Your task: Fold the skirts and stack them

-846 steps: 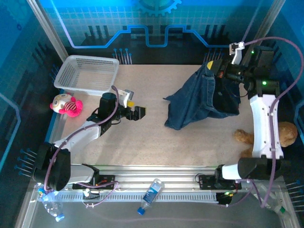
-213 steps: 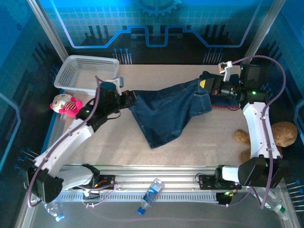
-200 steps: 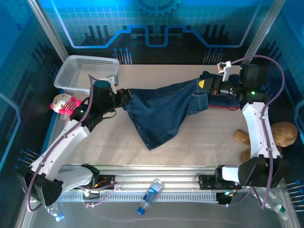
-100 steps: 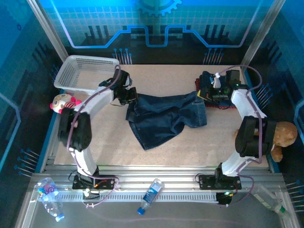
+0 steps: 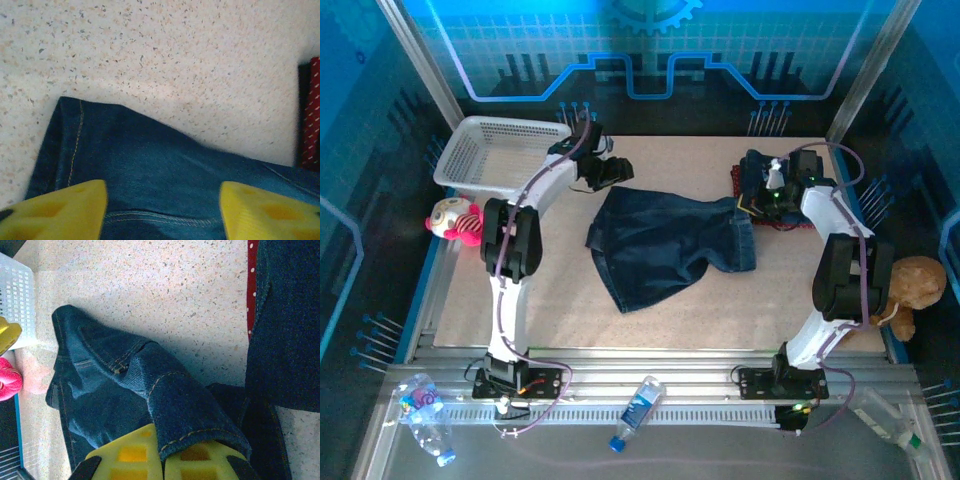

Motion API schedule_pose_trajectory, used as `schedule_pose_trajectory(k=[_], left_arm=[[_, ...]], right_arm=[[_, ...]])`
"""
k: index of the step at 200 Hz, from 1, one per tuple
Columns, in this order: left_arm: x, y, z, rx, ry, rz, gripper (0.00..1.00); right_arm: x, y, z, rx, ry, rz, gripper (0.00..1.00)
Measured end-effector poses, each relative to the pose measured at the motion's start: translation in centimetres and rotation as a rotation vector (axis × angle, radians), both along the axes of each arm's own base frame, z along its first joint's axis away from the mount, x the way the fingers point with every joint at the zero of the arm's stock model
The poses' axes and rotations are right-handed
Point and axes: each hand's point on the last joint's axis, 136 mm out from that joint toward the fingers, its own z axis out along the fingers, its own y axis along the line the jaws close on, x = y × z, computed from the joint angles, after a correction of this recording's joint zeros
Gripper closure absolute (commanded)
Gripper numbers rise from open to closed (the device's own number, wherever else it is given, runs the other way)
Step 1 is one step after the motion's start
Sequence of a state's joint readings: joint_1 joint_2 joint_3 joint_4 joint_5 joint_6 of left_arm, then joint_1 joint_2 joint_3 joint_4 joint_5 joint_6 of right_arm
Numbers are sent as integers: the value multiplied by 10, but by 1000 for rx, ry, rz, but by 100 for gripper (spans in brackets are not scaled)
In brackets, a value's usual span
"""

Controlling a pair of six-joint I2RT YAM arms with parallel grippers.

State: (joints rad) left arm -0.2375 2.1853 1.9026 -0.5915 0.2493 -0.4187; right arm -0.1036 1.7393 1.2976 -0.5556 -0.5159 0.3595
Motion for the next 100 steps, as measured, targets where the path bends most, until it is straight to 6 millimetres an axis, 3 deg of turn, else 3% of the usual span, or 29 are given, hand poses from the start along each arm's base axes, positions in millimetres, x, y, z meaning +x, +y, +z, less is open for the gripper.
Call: schedule_pose_trajectory(k=[26,60,100], left_arm=[[-26,8,3,5,16,15,23],[-66,23,-10,29,60,44,29],[-70,30,-47,37,130,40,45]], right_arm=[[0,-1,2,-8,0,-16,99],[-1,2,12,-11,-20,-17,99],[-2,4,18,-18,-33,-16,99]])
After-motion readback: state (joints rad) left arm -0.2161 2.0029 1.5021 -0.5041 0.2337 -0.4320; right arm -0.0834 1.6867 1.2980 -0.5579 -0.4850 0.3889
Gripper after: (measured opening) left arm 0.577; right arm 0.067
